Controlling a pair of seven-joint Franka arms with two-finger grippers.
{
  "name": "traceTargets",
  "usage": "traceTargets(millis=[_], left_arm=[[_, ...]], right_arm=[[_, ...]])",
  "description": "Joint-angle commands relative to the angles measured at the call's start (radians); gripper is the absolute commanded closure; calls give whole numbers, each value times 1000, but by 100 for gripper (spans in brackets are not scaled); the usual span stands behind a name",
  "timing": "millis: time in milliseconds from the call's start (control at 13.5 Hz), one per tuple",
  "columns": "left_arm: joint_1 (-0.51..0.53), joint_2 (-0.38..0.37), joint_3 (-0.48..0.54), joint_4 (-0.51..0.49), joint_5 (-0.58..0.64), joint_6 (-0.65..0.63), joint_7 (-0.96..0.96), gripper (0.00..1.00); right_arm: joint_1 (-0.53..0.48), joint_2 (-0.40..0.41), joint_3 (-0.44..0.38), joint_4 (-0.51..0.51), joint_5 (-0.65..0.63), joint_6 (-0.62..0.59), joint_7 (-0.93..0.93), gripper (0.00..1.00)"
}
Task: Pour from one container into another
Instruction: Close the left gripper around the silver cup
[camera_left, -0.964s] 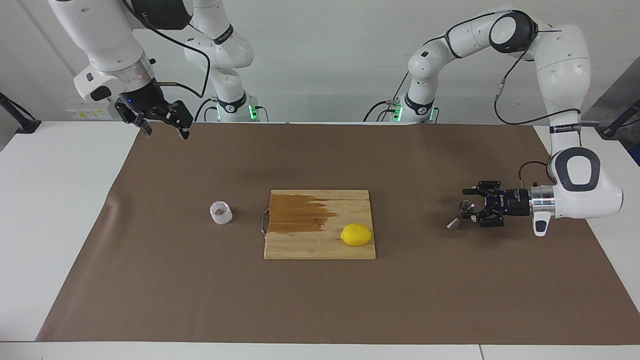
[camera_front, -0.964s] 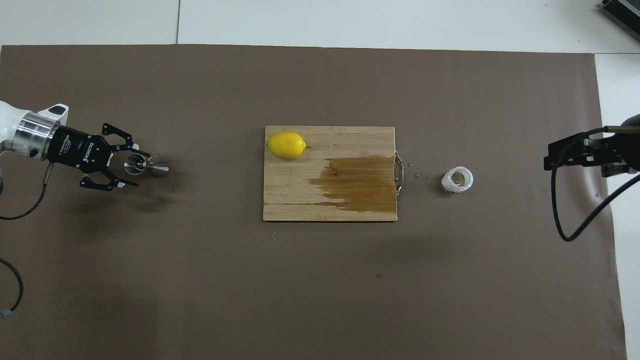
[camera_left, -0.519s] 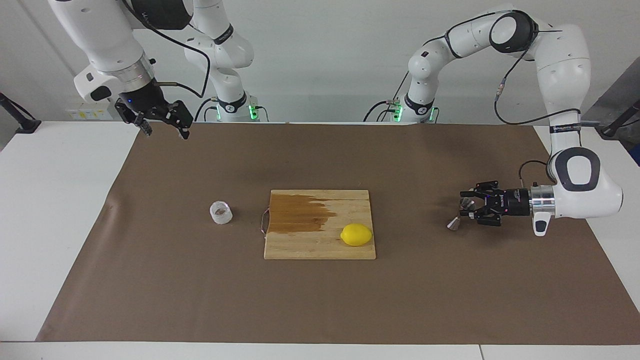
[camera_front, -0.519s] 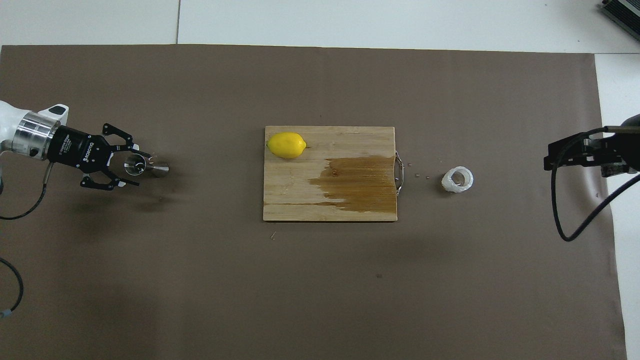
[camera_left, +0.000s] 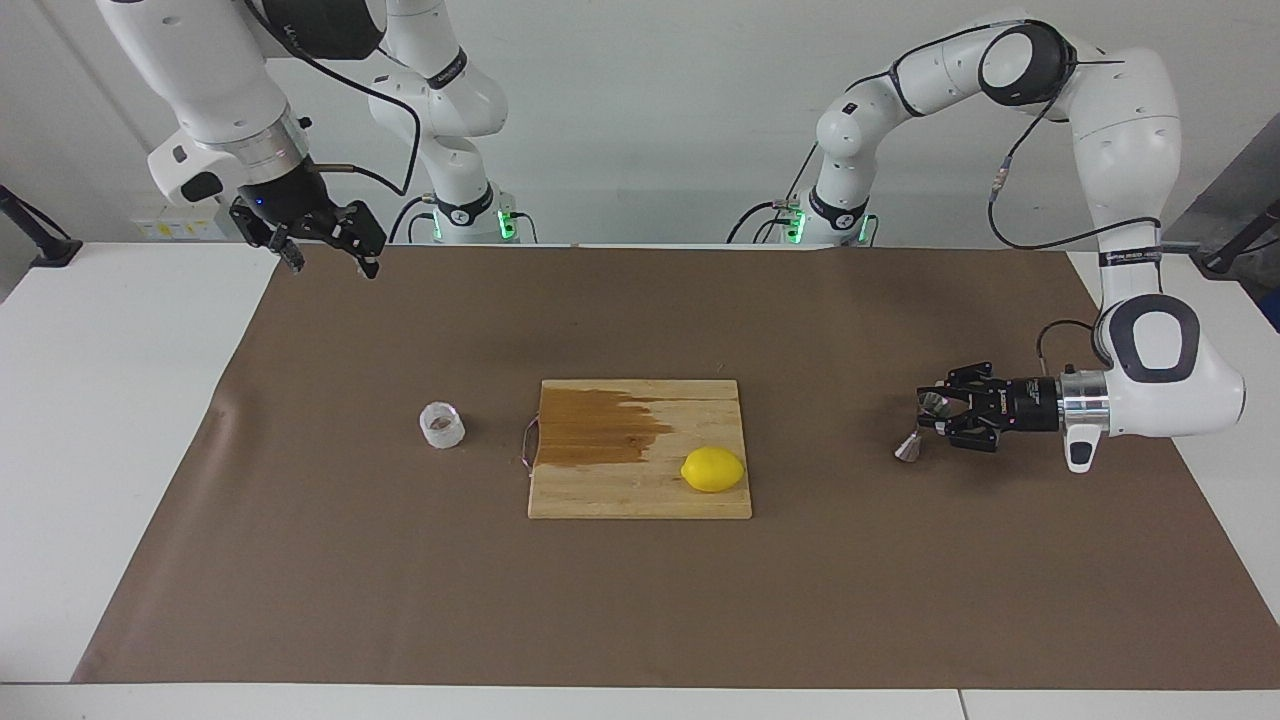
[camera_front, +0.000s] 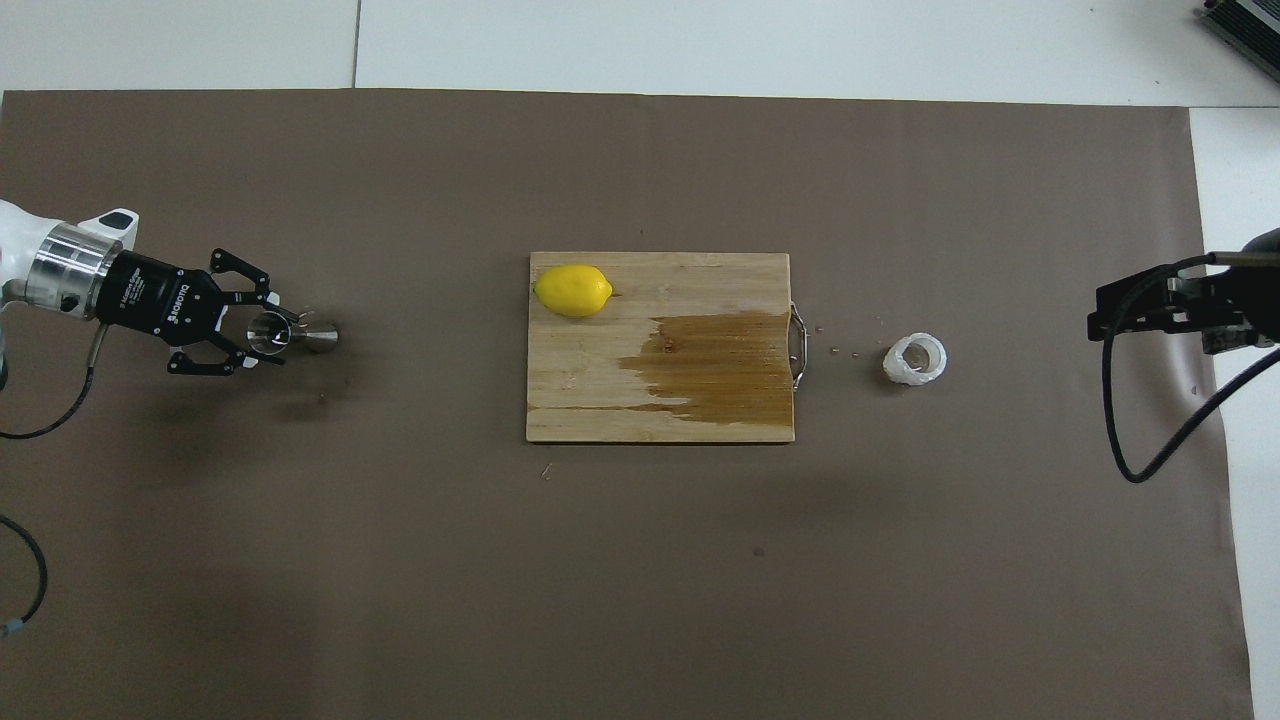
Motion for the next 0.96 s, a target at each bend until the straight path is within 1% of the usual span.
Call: traceTargets(millis=[0,148,371,593,668,816,890], left_arm=[[17,5,-21,-6,3,10,-20,53],[15,5,-24,-5,2,12,-21,53],[12,4,-37,-2,-10,15,-43,59],[3,1,-39,-2,-21,24,-44,59],[1,-2,-42,-2,-30,27,-46,59],[-6,-12,-48,-3,-47,33,-69,64],[-17,-24,-51,-3,-55,35,-79,64]], right_arm=[[-12,-9,9,-6,5,-4,-1,0],[-12,-9,9,-6,5,-4,-1,0],[-12,-9,7,-6,5,-4,-1,0],[-12,-9,9,-6,5,-4,-1,0],[-12,-9,9,-6,5,-4,-1,0],[-12,-9,9,-6,5,-4,-1,0],[-12,-9,9,-6,5,-4,-1,0]])
